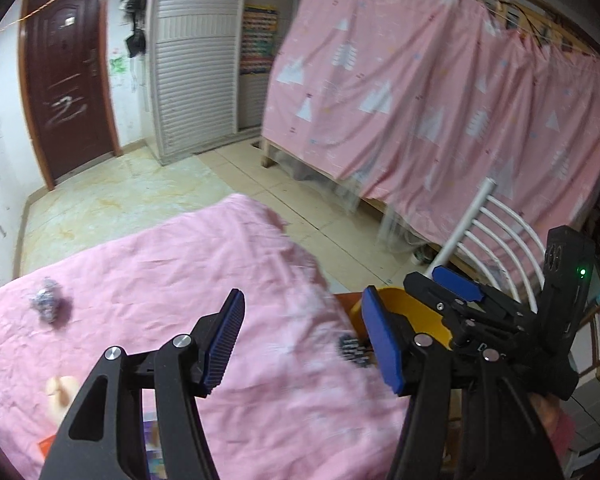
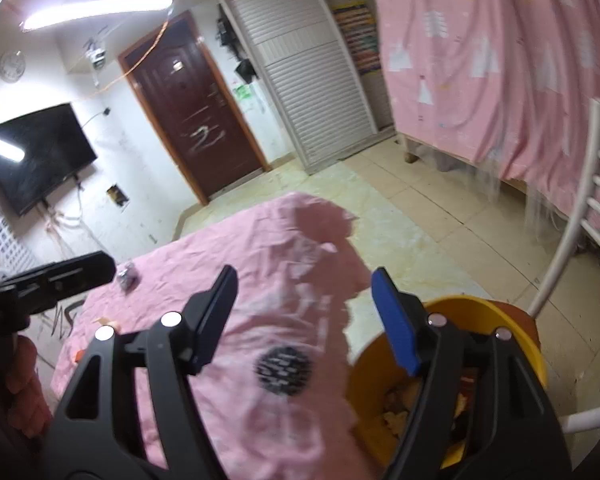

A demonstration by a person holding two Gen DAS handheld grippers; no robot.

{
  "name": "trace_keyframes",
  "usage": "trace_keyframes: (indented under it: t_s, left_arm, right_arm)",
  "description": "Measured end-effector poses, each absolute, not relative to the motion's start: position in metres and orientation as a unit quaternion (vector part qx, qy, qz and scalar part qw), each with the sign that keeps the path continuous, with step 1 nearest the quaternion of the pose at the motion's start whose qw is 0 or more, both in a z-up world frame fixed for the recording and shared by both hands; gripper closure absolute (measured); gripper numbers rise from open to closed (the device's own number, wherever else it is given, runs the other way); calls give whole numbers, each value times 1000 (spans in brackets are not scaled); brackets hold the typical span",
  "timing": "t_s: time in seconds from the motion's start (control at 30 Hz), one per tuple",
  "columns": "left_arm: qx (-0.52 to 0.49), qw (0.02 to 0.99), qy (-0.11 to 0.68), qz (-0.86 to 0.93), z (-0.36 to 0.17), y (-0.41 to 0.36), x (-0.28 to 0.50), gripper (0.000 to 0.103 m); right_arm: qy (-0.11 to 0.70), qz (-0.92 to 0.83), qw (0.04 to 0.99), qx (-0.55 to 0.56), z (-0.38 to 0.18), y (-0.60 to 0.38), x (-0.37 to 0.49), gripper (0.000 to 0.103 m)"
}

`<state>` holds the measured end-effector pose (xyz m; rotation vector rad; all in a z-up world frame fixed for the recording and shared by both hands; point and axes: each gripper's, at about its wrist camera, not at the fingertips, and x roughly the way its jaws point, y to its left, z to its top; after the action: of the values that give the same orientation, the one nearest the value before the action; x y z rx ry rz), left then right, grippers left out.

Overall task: Collect trash
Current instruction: 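Move both open tools back over the bed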

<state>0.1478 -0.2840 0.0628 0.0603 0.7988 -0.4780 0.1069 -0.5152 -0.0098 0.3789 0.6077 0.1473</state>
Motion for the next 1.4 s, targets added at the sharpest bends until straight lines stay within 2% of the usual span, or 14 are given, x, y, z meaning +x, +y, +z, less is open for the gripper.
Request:
trace_keyframes:
  t_s: [0.53, 0.83, 1.13, 1.2, 1.4]
  left_arm:
    - [-4, 916, 380, -126, 63, -129, 159, 51]
    - [-13, 916, 390, -96, 48, -70, 153, 44]
    - [-11, 904, 415, -99, 17, -30, 146, 32]
    - [-11, 901, 421, -103, 9, -24, 145, 27]
    - [15, 893, 423, -150, -10, -19, 135, 25]
  right_arm:
    - [321, 163, 927, 104, 13, -385, 154, 35]
    - [334, 204, 918, 62, 16, -322, 171, 30]
    - [350, 230, 908, 23, 17, -268, 187, 28]
    - [354, 235, 905, 20, 15, -259, 192, 28]
    - [372, 254, 893, 7, 7, -225, 210, 28]
